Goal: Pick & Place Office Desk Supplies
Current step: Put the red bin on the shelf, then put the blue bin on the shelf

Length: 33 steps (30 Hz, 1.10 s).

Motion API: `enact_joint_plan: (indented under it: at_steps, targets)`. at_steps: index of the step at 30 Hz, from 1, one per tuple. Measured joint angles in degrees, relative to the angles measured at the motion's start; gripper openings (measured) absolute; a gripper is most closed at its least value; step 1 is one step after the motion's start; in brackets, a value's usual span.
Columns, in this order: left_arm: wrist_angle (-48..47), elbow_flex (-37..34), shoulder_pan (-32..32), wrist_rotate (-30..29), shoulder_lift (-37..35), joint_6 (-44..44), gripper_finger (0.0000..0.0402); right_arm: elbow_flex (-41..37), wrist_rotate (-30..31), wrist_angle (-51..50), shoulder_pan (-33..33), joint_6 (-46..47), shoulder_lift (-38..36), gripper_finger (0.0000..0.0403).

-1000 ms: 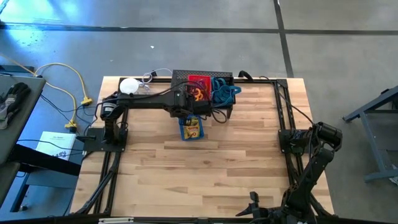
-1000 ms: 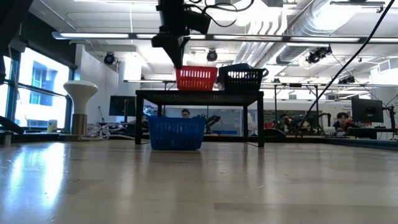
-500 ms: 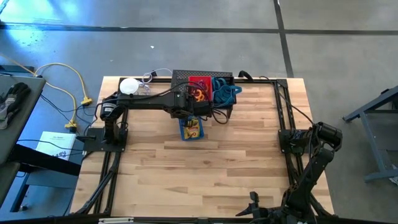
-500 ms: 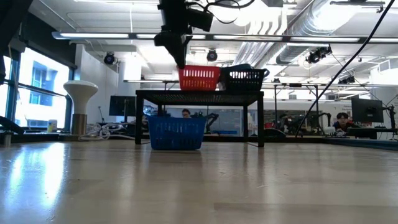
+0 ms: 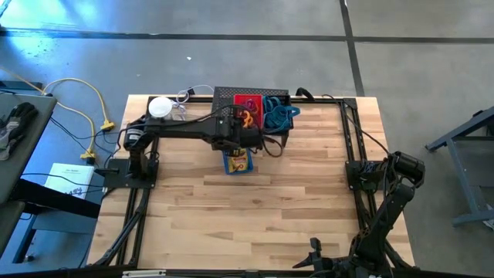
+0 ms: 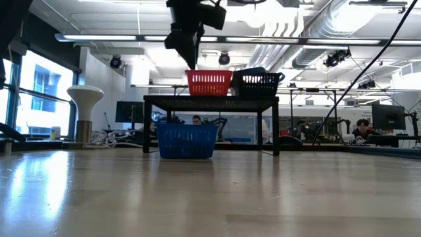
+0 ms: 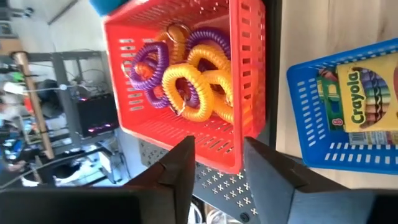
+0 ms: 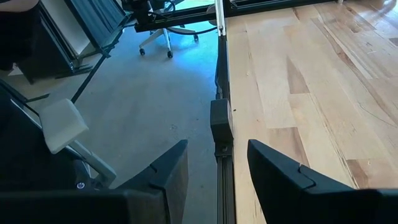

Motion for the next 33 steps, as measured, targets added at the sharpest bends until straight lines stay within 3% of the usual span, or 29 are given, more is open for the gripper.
enact_joint_plan:
  at_steps: [7, 13, 17, 23, 27, 33]
  targets:
    - [-0.3, 0.0, -3.3, -5.7, -0.9, 0.2, 0.0142, 0.0, 0.0, -0.2, 0.0, 0.0, 0.0, 0.0151]
    - [-4.7, 0.0, -8.1, -7.0, -1.7, -8.4, 0.0143, 0.0, -0.1, -0.4, 0.0, 0.2, 0.0, 0.0151]
    - [-9.9, 0.0, -13.2, -0.9, -1.8, -17.7, 0.0143, 0.0, -0.2, -0.5, 0.0, 0.2, 0.0, 0.0151]
    - [-9.9, 0.0, -20.2, 17.2, -1.8, -24.6, 0.0143, 0.0, -0.2, -0.6, 0.0, -3.1, 0.0, 0.0151]
    - [-6.7, -0.8, -23.1, 18.6, -1.5, -21.7, 0.0143, 0.0, -0.2, -0.6, 0.0, -4.6, 0.0, 0.0151]
    - [1.0, -8.2, -22.4, 18.8, -1.4, -16.4, 0.0143, 0.0, -2.7, -0.3, 0.1, -2.2, 0.0, 0.0151]
